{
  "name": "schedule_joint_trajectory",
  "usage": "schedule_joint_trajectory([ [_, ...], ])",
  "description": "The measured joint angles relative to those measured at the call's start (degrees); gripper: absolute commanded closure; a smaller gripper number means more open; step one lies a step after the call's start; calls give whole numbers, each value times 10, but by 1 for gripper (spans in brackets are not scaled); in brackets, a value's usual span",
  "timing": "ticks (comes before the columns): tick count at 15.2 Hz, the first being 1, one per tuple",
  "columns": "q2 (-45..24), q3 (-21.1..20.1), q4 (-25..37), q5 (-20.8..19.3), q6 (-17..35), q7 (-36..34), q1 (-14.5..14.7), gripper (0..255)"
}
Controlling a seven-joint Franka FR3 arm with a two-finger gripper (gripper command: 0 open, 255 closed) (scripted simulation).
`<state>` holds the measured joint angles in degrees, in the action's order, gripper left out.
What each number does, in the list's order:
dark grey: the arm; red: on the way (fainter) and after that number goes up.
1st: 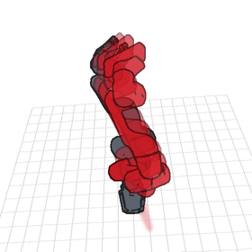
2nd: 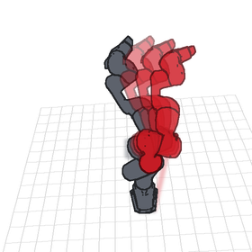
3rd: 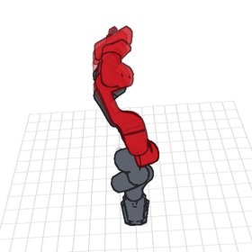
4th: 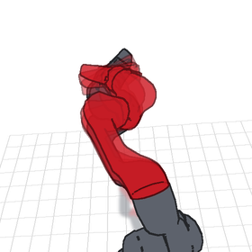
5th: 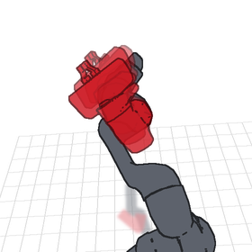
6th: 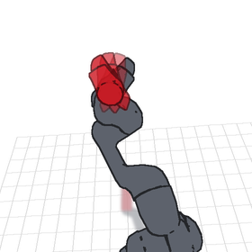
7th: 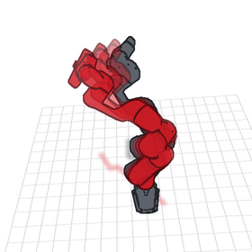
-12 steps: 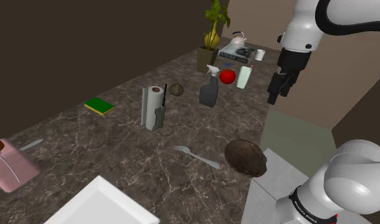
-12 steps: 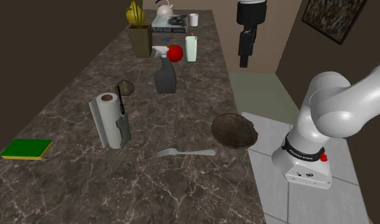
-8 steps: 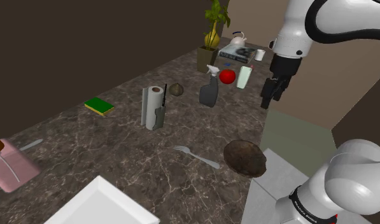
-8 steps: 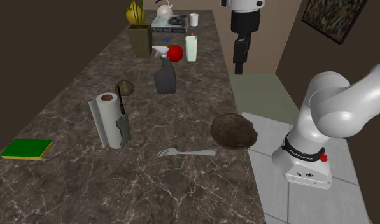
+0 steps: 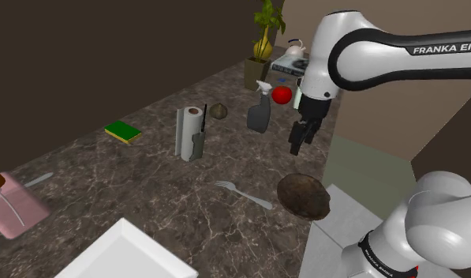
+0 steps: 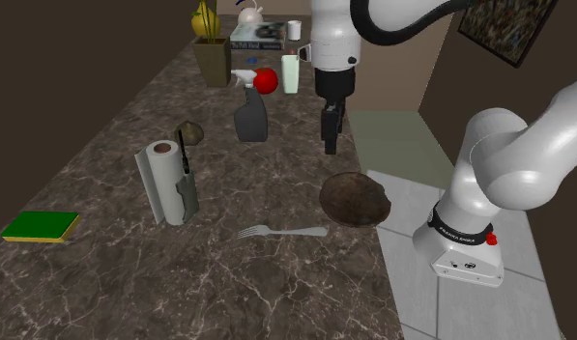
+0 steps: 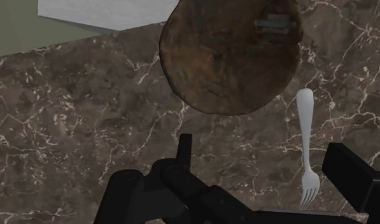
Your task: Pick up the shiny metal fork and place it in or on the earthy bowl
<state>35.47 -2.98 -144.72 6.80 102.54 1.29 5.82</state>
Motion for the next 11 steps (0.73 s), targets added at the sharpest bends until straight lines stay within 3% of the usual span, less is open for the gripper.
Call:
schedule_joint_trajectory([
  [11, -178, -47, 5, 79, 178, 26, 66, 0],
])
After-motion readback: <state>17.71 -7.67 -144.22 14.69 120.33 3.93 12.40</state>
